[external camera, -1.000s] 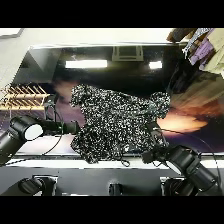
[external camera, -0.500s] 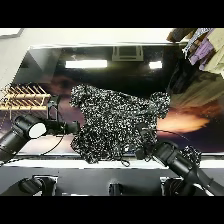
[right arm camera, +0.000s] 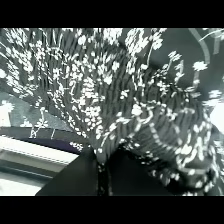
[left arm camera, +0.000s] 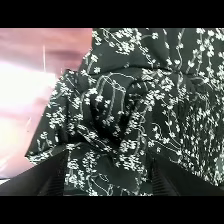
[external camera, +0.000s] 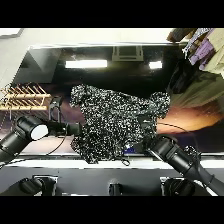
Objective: Fold the clothes and pants, and hang the long-sleeved shirts on hangers.
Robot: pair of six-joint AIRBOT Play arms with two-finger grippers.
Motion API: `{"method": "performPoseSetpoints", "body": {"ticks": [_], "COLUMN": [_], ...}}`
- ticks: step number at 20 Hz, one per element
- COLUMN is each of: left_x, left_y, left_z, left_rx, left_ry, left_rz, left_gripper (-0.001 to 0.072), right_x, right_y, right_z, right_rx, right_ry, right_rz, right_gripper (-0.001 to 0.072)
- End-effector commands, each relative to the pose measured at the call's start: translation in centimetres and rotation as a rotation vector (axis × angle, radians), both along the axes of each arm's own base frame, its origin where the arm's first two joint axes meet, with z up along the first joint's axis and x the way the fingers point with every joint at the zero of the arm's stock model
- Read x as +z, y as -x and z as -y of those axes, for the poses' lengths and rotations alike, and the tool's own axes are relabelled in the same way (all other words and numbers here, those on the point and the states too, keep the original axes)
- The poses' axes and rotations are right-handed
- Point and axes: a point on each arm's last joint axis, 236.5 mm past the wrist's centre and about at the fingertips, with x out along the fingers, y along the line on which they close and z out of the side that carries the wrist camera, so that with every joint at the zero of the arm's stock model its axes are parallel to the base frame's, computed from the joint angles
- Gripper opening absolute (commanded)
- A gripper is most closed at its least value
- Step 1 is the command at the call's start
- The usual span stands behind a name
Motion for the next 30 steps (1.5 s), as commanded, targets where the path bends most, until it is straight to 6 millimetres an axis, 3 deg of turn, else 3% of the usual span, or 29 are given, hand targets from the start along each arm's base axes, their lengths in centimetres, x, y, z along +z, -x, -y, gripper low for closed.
{"method": "performPoseSetpoints", "body": {"ticks": [1, 4, 7, 10, 14, 18, 30], "left_x": [0.2, -0.7, -2.7, -4.7, -8.1, -9.8, -12.0], "left_y": [0.9, 2.5, 4.4, 5.5, 6.4, 6.5, 7.4], "left_z": [2.4, 5.6, 9.9, 13.4, 15.0, 15.4, 16.8], "left_rx": [-0.072, -0.12, -0.198, -0.28, -0.321, -0.312, -0.25], "left_ry": [0.022, 0.042, 0.052, -0.015, -0.133, -0.168, -0.164], "left_rz": [0.021, -0.001, -0.069, -0.135, -0.247, -0.281, -0.292], "left_gripper": [0.0551, 0.0551, 0.0551, 0.0552, 0.0551, 0.0551, 0.0551], "right_x": [2.5, 3.3, 3.4, 3.4, 3.4, 3.4, 3.5], "right_y": [0.4, 2.1, 3.7, 4.2, 4.1, 4.1, 4.1], "right_z": [0.0, -0.5, -2.1, -2.7, -2.7, -2.6, -2.7], "right_rx": [-0.037, -0.062, -0.082, -0.103, -0.103, -0.103, -0.104], "right_ry": [-0.007, -0.032, -0.103, -0.13, -0.129, -0.129, -0.132], "right_rz": [-0.024, -0.104, -0.179, -0.201, -0.2, -0.2, -0.198], "right_gripper": [0.0029, 0.0029, 0.0029, 0.0029, 0.0029, 0.0029, 0.0029]}}
